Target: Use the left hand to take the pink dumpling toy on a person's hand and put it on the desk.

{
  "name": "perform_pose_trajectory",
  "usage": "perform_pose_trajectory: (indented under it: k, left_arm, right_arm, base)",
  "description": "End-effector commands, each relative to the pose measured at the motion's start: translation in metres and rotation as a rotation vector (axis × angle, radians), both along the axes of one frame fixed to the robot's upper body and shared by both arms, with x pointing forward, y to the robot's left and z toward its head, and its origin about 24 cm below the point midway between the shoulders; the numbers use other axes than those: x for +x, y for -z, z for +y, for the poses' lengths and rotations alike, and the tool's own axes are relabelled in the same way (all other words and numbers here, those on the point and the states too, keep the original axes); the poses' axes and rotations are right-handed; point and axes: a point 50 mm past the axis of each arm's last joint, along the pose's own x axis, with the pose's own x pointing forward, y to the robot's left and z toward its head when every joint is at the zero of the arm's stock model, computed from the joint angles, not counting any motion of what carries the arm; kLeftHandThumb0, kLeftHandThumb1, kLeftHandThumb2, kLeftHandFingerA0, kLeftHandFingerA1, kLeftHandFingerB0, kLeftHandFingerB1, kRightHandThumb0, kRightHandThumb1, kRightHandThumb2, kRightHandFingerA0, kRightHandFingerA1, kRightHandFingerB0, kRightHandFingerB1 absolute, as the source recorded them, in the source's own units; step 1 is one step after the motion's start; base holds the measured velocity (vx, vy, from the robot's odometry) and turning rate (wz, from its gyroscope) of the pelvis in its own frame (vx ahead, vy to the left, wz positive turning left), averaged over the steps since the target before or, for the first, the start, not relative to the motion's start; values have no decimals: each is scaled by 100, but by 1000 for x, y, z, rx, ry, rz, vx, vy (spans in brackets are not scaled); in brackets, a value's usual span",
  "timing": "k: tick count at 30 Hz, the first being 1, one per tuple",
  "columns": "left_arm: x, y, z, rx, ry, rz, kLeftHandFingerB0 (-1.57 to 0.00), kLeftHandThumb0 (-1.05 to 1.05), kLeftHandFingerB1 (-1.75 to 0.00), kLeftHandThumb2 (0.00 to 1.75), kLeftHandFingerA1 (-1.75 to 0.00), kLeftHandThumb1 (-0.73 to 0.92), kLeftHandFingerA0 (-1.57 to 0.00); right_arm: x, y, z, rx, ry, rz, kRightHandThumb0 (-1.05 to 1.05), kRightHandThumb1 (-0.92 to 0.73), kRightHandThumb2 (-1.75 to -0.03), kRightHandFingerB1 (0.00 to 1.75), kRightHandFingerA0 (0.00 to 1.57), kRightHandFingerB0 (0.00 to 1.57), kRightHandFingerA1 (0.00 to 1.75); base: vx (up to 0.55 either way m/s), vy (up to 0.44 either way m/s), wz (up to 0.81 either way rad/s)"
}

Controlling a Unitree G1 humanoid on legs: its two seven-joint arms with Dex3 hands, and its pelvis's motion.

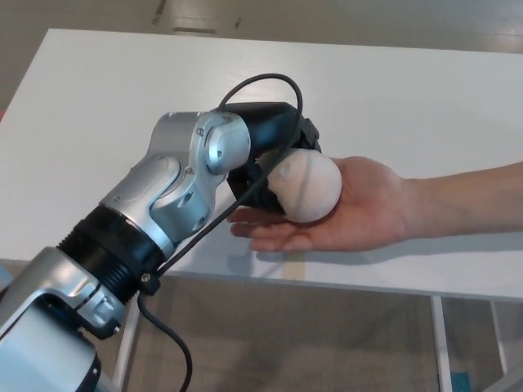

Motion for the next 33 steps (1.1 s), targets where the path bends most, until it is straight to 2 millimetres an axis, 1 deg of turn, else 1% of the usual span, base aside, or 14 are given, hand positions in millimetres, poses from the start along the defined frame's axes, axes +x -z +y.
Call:
perform_pose_trajectory:
  k: [1,2,3,4,5,6,7,10,13,17,22,24,29,33]
  left_arm:
    - [-3,2,-3,-42,54,-108,-86,-21,-70,57,-160,73,-57]
    - [-3,2,-2,-45,54,-111,-83,-34,-66,67,-144,64,-70]
    - [-3,2,-1,-45,54,-109,-80,-35,-83,82,-130,61,-80]
    - [-3,2,0,-45,54,-106,-80,-35,-83,82,-130,61,-80]
    - [-3,2,0,-44,53,-106,-80,-21,-87,60,-157,73,-61]
    - [-3,2,0,-44,52,-107,-80,-21,-87,60,-157,73,-61]
    - [-3,3,1,-40,48,-106,-86,-21,-68,61,-155,73,-63]
    - [-2,3,1,-39,46,-107,-84,-22,-73,62,-155,73,-63]
    - [-1,3,1,-37,41,-108,-85,-22,-69,62,-154,72,-64]
    - [-1,2,1,-35,39,-111,-84,-24,-73,63,-154,72,-65]
    - [-1,3,1,-33,41,-112,-80,-24,-88,62,-154,72,-64]
    - [-1,3,1,-34,43,-113,-82,-24,-82,62,-154,71,-64]
    - [-1,3,1,-35,47,-117,-80,-23,-87,62,-153,71,-63]
    - [-1,1,0,-42,52,-125,-84,-23,-75,62,-154,72,-64]
  right_arm:
    - [-3,0,-3,-8,-4,7,-19,-66,-59,45,66,59,46]
    - [-3,0,-3,-8,-7,7,-19,-66,-59,45,66,59,46]
    - [-3,0,-3,-6,-6,7,-20,-66,-59,45,66,59,46]
    - [-3,0,-3,-4,-3,7,-20,-66,-59,45,66,59,46]
    - [-3,0,-3,-3,-3,8,-20,-66,-59,44,66,58,46]
    - [-2,0,-3,-2,-3,8,-20,-66,-59,44,66,58,46]
    - [-2,0,-3,-1,-3,9,-20,-67,-59,44,66,58,46]
    - [-2,0,-3,0,-1,9,-20,-66,-59,44,66,58,46]
    - [-1,0,-3,2,0,4,-19,-67,-59,45,67,59,46]
    - [-1,0,-2,2,-2,3,-19,-67,-59,45,67,59,46]
    - [-2,0,-2,4,-3,3,-19,-67,-59,45,67,60,47]
    - [-2,0,-2,5,-4,7,-19,-66,-59,46,67,60,47]
    - [-2,1,-2,8,-8,11,-18,-67,-59,46,67,60,46]
    - [-2,0,-2,11,-16,18,-20,-66,-59,45,66,58,46]
  base:
    - [0,0,0]
    - [0,0,0]
    - [0,0,0]
    - [0,0,0]
    - [0,0,0]
    - [0,0,0]
    - [0,0,0]
    - [0,0,0]
    - [0,0,0]
    - [0,0,0]
    - [0,0,0]
    - [0,0,0]
    - [0,0,0]
    - [0,0,0]
